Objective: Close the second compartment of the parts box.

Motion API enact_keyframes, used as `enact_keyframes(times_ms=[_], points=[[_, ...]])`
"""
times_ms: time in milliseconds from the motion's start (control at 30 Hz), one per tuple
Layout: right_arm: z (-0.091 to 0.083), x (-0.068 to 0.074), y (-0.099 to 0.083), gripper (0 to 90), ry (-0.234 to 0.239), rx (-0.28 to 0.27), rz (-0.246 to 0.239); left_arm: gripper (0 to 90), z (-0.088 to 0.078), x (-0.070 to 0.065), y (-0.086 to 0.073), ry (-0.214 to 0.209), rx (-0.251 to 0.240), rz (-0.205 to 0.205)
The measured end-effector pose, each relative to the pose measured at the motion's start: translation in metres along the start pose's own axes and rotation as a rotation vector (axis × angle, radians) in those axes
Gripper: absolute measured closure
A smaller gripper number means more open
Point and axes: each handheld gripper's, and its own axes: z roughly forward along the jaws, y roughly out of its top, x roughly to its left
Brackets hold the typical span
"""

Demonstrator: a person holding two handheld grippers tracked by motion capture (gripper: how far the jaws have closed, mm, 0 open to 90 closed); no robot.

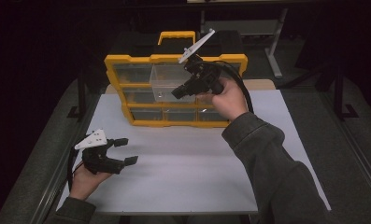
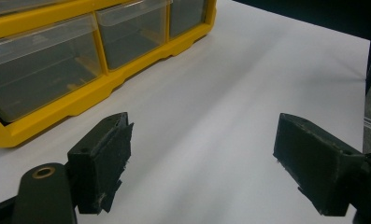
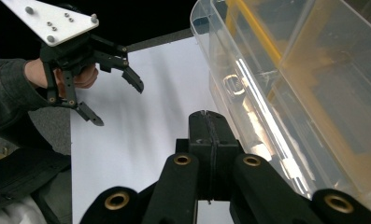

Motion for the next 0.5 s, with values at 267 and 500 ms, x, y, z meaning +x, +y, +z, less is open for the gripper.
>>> enact_keyframes(times_ms=[267,500], points=[[0.001,-0.008,0.002,88.8,-0.006,-0.005,0.016,18.7,0.000,0.000,0.000,-0.001,0.000,-0.001],[0.002,-0.015,0.005,88.8,-0.018,0.000,0.024,18.7,0.000,0.001,0.000,-0.003,-0.007,0.000]])
